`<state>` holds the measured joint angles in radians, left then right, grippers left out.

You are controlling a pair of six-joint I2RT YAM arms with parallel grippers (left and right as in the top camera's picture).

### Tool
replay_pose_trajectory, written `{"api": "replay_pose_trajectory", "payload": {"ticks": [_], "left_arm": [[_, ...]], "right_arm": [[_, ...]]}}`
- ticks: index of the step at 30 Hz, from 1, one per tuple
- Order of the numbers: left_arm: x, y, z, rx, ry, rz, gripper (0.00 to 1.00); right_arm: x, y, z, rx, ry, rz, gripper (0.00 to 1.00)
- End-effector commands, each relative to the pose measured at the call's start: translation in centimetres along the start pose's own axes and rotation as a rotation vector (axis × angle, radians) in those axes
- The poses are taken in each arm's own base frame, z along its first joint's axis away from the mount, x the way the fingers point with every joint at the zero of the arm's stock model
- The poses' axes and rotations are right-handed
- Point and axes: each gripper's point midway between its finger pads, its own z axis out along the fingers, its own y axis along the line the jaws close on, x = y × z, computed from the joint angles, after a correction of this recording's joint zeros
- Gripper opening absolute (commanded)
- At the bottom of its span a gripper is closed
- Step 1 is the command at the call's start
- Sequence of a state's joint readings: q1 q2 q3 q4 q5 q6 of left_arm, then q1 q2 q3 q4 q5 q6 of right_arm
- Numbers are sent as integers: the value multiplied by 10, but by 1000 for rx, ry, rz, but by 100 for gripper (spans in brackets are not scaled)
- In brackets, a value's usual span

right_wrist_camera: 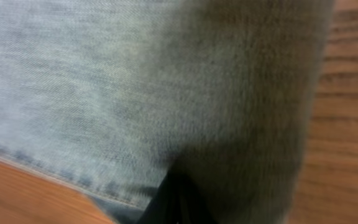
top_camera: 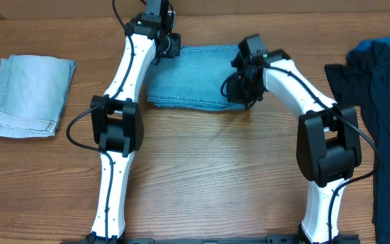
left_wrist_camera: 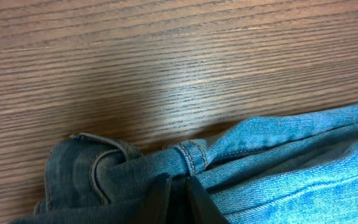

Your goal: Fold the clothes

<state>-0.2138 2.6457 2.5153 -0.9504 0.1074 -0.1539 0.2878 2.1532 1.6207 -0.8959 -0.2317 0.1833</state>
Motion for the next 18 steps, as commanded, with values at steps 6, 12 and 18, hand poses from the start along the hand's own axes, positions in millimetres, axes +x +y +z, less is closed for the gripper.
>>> {"api": "replay_pose_trajectory", "payload": {"ticks": [6, 12, 18], "left_arm": [[-6, 15, -5, -77, -29, -6, 12], [-41, 12, -36, -72, -141, -19, 10], [-60, 1, -117, -63, -197, -47, 8]], "right_arm": [[26, -58, 23, 111, 49, 74, 4], [25, -60, 22, 108, 48, 81, 4], [42, -84, 16, 241, 104, 91, 4]]}}
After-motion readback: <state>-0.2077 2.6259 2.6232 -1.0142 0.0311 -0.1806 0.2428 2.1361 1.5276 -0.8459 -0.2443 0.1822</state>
